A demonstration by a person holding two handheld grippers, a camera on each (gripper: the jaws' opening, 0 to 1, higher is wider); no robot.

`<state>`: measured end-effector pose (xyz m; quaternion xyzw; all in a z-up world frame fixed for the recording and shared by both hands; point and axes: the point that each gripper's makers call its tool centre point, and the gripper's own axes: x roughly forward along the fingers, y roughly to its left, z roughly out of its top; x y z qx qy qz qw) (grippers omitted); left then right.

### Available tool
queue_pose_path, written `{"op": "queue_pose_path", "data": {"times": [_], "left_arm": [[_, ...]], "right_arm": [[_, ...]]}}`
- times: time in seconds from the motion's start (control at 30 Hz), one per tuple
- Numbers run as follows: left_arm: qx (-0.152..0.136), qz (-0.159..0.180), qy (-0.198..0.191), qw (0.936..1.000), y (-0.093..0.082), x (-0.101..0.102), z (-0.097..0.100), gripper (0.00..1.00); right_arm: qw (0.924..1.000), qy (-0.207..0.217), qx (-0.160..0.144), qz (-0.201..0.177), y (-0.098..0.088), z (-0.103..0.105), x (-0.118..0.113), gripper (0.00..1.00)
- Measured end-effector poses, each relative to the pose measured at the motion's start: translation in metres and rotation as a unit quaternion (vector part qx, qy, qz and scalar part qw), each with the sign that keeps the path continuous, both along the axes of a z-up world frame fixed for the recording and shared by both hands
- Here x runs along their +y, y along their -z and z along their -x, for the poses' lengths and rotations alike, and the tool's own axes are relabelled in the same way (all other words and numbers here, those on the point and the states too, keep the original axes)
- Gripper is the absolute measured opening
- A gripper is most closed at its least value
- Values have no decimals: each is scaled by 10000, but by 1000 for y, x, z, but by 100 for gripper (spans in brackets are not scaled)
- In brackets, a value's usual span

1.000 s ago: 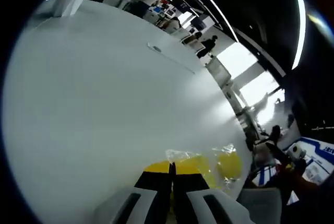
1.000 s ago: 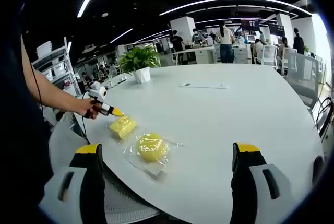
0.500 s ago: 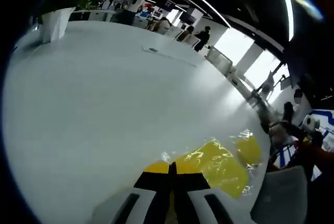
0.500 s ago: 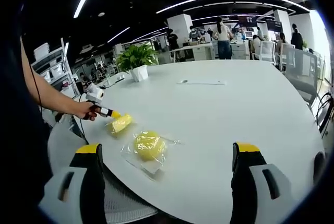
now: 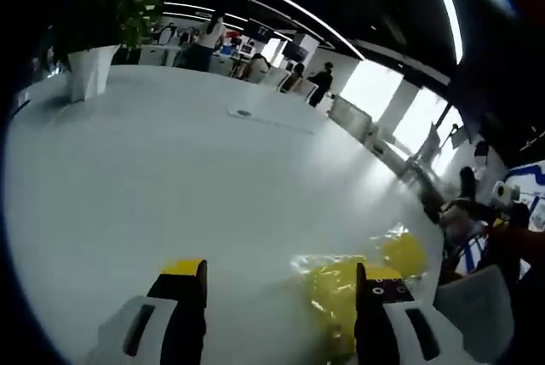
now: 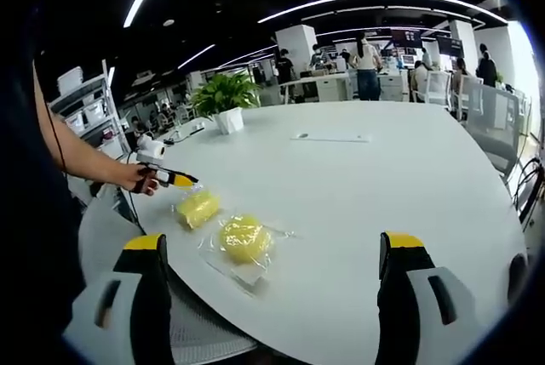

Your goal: Compare the silicone blocks by pressing each to a similar depth, holding the contact briefly, and releasing to observe deformation and rebound differences across the visible hardness samples.

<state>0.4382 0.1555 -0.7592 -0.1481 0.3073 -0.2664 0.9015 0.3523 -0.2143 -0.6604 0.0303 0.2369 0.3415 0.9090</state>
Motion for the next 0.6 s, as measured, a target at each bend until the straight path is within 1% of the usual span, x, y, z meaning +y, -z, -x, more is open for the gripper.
{"op": "queue_pose_path", "data": {"times": [0.07,0.13,0.23,0.27,0.33,0.43,0.47,0.53,0.6], "left_arm": [[-87,-21,3,10000,-7,5,2,82],[-302,-190,55,9993,-16,9,5,87],[-492,-279,114,9983,-26,12,9,96],[-590,-405,146,9973,-31,14,13,99],[-712,-490,222,9960,-37,16,18,100],[-861,-731,292,9932,-43,23,29,100],[-879,-706,283,9932,-46,24,34,100],[-904,-708,256,9931,-48,29,40,100],[-989,-708,219,9923,-51,35,46,100]], "right_arm": [[10000,-14,-47,41,-1,-1,1,97],[10000,-28,-59,70,-1,-2,2,97],[9999,-38,-95,69,-2,-3,3,97],[9999,-40,-106,69,-2,-3,4,97],[9999,-32,-127,63,-3,-3,5,97],[9998,-28,-156,88,-2,-4,5,97],[9998,-31,-159,106,-2,-4,5,97],[9997,-42,-171,169,1,-5,3,97],[9995,-21,-205,238,3,-6,1,97]]}}
